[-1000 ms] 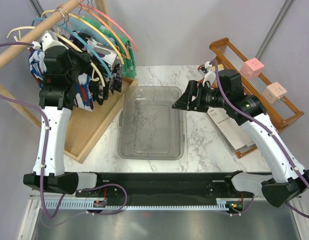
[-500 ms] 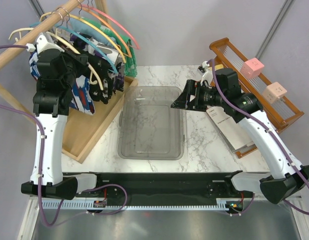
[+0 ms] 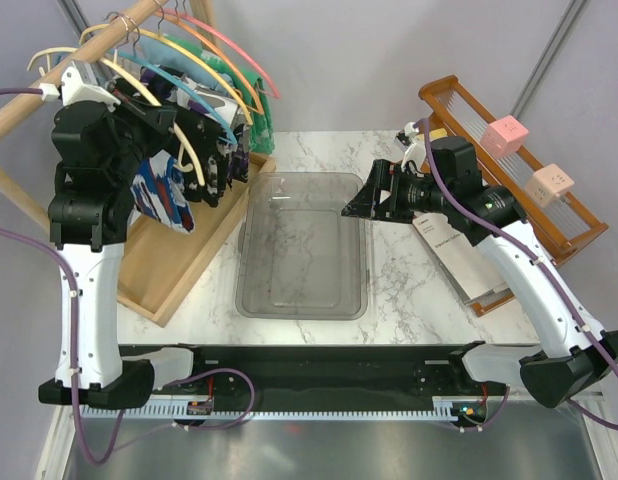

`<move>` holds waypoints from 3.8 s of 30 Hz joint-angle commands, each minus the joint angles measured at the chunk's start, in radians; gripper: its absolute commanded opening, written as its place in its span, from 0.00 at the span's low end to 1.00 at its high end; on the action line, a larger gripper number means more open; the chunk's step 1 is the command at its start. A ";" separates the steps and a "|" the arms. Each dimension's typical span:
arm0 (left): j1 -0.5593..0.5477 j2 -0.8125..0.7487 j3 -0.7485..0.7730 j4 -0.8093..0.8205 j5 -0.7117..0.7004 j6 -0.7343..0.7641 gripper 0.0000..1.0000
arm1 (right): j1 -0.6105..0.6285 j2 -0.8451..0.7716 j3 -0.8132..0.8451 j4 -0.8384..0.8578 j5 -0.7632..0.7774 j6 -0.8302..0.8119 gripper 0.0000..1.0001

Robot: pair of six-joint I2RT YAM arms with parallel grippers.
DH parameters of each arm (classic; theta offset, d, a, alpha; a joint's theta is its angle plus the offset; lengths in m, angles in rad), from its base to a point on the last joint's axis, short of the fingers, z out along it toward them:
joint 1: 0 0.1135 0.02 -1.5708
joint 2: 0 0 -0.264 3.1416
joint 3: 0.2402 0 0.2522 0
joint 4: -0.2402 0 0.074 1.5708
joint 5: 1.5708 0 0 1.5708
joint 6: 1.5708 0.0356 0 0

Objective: Remove the trousers from the hanger

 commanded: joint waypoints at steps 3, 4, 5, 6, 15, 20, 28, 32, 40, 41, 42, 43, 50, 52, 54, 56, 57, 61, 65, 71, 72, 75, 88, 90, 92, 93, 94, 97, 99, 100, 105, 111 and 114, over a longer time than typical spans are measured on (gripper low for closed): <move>-0.006 -0.150 0.049 0.171 0.123 0.094 0.02 | 0.004 -0.027 0.008 0.017 -0.025 -0.006 0.98; -0.006 -0.159 0.045 0.165 0.145 0.091 0.02 | 0.004 -0.030 0.005 0.017 -0.028 -0.006 0.98; -0.006 -0.169 0.039 0.159 0.152 0.088 0.02 | 0.004 -0.032 0.002 0.017 -0.031 -0.007 0.98; -0.006 -0.187 0.034 0.148 0.160 0.086 0.02 | 0.004 -0.036 -0.004 0.017 -0.031 -0.009 0.98; -0.006 -0.259 0.007 0.064 0.241 0.059 0.02 | 0.005 -0.061 -0.018 0.015 -0.066 -0.020 0.98; -0.006 -0.331 -0.017 -0.045 0.339 0.045 0.02 | 0.016 -0.067 -0.027 0.001 -0.102 -0.030 0.98; -0.006 -0.417 -0.128 -0.105 0.668 -0.050 0.02 | 0.259 -0.020 -0.024 0.006 -0.009 0.019 0.98; -0.006 -0.465 -0.199 -0.107 0.764 -0.096 0.02 | 0.437 0.016 0.003 0.110 0.079 0.136 0.98; -0.006 -0.544 -0.300 -0.105 0.907 -0.160 0.02 | 0.628 0.097 0.167 0.386 0.237 0.345 0.98; -0.006 -0.551 -0.308 -0.105 0.915 -0.173 0.02 | 0.642 0.103 0.181 0.406 0.260 0.362 0.98; -0.006 -0.555 -0.319 -0.105 0.932 -0.180 0.02 | 0.663 0.108 0.193 0.437 0.301 0.368 0.97; -0.006 -0.566 -0.322 -0.107 0.939 -0.187 0.02 | 0.671 0.112 0.209 0.449 0.326 0.373 0.97; -0.006 -0.610 -0.331 -0.107 0.988 -0.236 0.02 | 0.714 0.121 0.197 0.598 0.404 0.459 0.87; -0.006 -0.617 -0.337 -0.105 0.996 -0.242 0.02 | 0.728 0.140 0.204 0.601 0.407 0.470 0.86; -0.006 -0.624 -0.337 -0.107 1.007 -0.248 0.02 | 0.745 0.146 0.204 0.618 0.429 0.465 0.84; -0.006 -0.626 -0.334 -0.105 1.014 -0.254 0.02 | 0.761 0.152 0.204 0.625 0.464 0.459 0.80; -0.006 -0.626 -0.331 -0.105 1.027 -0.256 0.02 | 0.764 0.155 0.204 0.635 0.470 0.462 0.78; -0.006 -0.618 -0.328 -0.105 1.065 -0.269 0.02 | 0.797 0.190 0.219 0.672 0.475 0.474 0.74; -0.006 -0.610 -0.326 -0.105 1.100 -0.268 0.02 | 0.827 0.212 0.230 0.694 0.498 0.476 0.65; -0.006 -0.581 -0.317 -0.105 1.148 -0.251 0.02 | 0.837 0.201 0.186 0.742 0.545 0.491 0.46; -0.006 -0.578 -0.325 -0.103 1.153 -0.254 0.02 | 0.835 0.197 0.181 0.742 0.550 0.490 0.44; -0.006 -0.571 -0.346 -0.105 1.171 -0.256 0.12 | 0.837 0.175 0.169 0.742 0.584 0.482 0.33; -0.007 -0.566 -0.300 -0.103 1.095 -0.130 0.58 | 0.798 0.023 0.075 0.681 0.674 0.514 0.00; -0.006 -0.574 -0.281 -0.103 1.039 -0.115 0.61 | 0.789 0.000 0.075 0.646 0.688 0.519 0.00; -0.006 -0.586 -0.285 -0.105 0.995 -0.101 0.64 | 0.775 -0.016 0.078 0.606 0.717 0.520 0.00; -0.006 -0.586 -0.290 -0.107 0.984 -0.095 0.64 | 0.768 -0.032 0.078 0.593 0.723 0.522 0.00; -0.006 -0.590 -0.296 -0.108 0.973 -0.082 0.64 | 0.760 -0.039 0.075 0.584 0.729 0.525 0.00; -0.004 -0.595 -0.306 -0.136 0.927 -0.026 0.64 | 0.720 -0.072 0.081 0.550 0.723 0.551 0.00; -0.006 -0.595 -0.303 -0.159 0.874 0.016 0.64 | 0.696 -0.092 0.109 0.517 0.728 0.559 0.00; -0.006 -0.595 -0.300 -0.174 0.842 0.069 0.62 | 0.689 -0.096 0.124 0.501 0.731 0.563 0.00; -0.001 -0.626 -0.349 -0.182 0.653 0.204 0.60 | 0.666 -0.093 0.225 0.454 0.725 0.592 0.00; -0.001 -0.627 -0.500 -0.033 0.686 0.205 0.56 | 0.596 -0.041 0.348 0.445 0.616 0.677 0.00; -0.001 -0.627 -0.573 0.040 0.705 0.165 0.56 | 0.538 -0.030 0.381 0.419 0.578 0.721 0.00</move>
